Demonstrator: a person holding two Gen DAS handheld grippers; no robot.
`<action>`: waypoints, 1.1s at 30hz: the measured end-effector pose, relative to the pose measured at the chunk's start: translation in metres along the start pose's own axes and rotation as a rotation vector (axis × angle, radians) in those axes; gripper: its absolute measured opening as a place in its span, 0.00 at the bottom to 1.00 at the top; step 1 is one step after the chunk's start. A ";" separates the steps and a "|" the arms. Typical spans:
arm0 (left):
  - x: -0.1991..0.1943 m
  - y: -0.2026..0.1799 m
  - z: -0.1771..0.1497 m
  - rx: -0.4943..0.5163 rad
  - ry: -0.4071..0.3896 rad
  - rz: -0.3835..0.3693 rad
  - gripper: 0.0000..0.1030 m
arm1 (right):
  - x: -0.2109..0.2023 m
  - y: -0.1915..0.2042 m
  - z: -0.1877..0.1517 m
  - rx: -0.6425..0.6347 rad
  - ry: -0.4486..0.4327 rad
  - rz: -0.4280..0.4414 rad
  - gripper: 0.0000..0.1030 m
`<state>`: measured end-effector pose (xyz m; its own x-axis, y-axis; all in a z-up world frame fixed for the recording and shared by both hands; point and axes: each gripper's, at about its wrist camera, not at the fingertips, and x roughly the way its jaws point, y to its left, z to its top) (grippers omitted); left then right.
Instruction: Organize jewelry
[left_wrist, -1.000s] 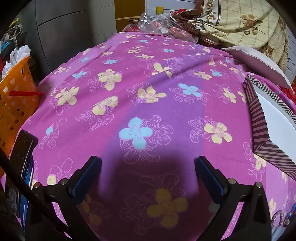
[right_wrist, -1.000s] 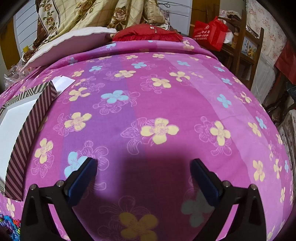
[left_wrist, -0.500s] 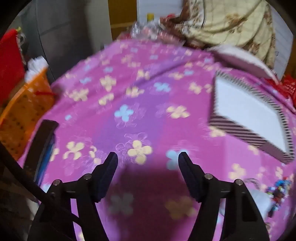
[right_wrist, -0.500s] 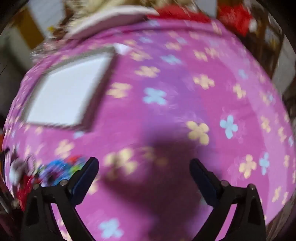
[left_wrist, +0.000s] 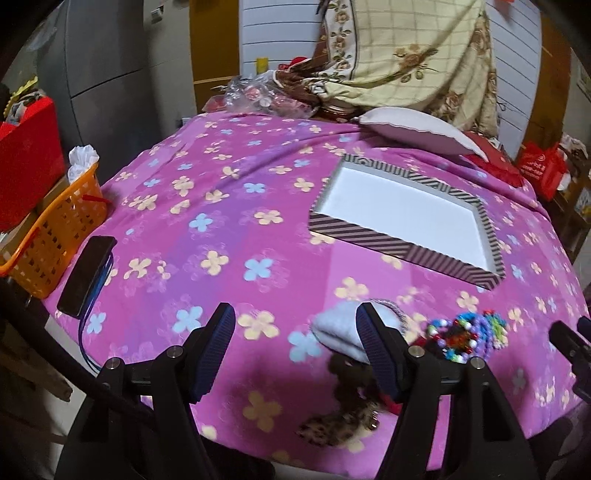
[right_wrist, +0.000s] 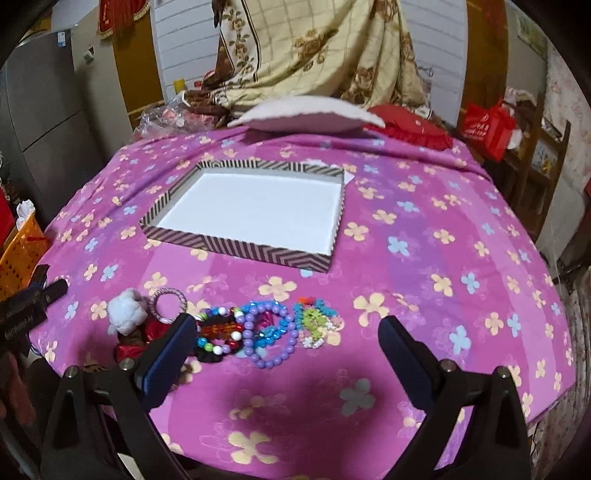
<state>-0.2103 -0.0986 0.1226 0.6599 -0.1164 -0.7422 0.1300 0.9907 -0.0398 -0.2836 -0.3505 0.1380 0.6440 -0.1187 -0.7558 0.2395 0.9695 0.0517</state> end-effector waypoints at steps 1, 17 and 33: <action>-0.002 -0.002 -0.001 0.005 -0.005 0.001 0.41 | 0.000 0.003 -0.001 -0.003 0.004 0.007 0.98; -0.027 -0.028 -0.011 0.066 -0.020 0.006 0.41 | -0.017 0.026 -0.010 -0.050 -0.024 -0.040 0.97; -0.044 -0.034 -0.016 0.053 -0.042 -0.034 0.41 | -0.028 0.024 -0.012 -0.045 -0.032 -0.085 0.97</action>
<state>-0.2554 -0.1266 0.1463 0.6851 -0.1535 -0.7121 0.1911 0.9812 -0.0276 -0.3042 -0.3217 0.1524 0.6458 -0.2069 -0.7350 0.2617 0.9643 -0.0415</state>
